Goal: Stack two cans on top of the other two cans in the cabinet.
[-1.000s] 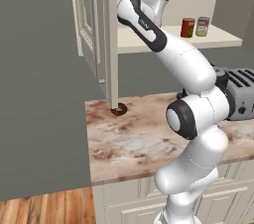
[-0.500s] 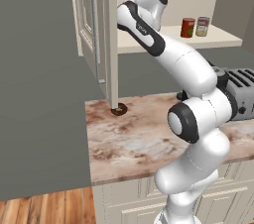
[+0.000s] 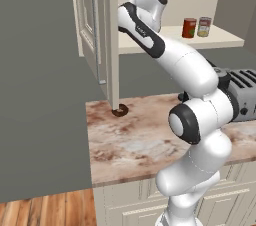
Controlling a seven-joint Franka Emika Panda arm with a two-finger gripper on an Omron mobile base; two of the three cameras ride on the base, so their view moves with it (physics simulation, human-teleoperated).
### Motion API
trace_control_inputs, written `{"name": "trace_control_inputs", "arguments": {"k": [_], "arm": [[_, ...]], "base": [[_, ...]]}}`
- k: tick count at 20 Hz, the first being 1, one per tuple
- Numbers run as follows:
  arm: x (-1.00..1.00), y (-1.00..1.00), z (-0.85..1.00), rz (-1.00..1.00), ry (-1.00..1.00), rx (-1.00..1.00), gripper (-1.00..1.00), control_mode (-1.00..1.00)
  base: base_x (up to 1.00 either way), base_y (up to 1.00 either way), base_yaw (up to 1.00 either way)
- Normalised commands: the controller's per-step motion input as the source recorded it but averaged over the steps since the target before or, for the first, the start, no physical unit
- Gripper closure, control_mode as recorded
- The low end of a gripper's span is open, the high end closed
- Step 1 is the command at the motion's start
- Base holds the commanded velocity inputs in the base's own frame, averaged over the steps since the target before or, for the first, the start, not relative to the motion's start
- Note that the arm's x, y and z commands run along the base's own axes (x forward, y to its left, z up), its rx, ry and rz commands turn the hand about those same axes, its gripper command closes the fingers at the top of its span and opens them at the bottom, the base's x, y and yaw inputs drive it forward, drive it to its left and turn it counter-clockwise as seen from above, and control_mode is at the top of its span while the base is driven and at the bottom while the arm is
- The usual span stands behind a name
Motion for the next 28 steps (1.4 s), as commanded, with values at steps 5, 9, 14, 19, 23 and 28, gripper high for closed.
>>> {"name": "trace_control_inputs", "arguments": {"k": [5, 9, 14, 19, 23, 28], "arm": [[0.00, 0.00, -0.17, 0.00, 0.05, 0.00, -1.00, -1.00], [0.00, 0.00, -0.13, 0.00, 0.03, 0.00, -1.00, -1.00], [0.00, 0.00, -0.07, 0.00, 0.00, 0.00, -1.00, -1.00], [-0.07, -0.03, -0.06, 0.00, 0.00, 0.00, -1.00, -1.00], [-0.24, -0.10, -0.10, 0.00, 0.00, 0.00, -1.00, -1.00], [-0.43, -0.20, -0.15, -0.02, 0.00, 0.00, -1.00, -1.00]], "base": [[0.00, 0.00, 0.00], [0.00, 0.00, 0.00], [0.00, 0.00, 0.00], [0.00, 0.00, 0.00], [0.00, 0.00, 0.00], [0.00, 0.00, 0.00]]}}
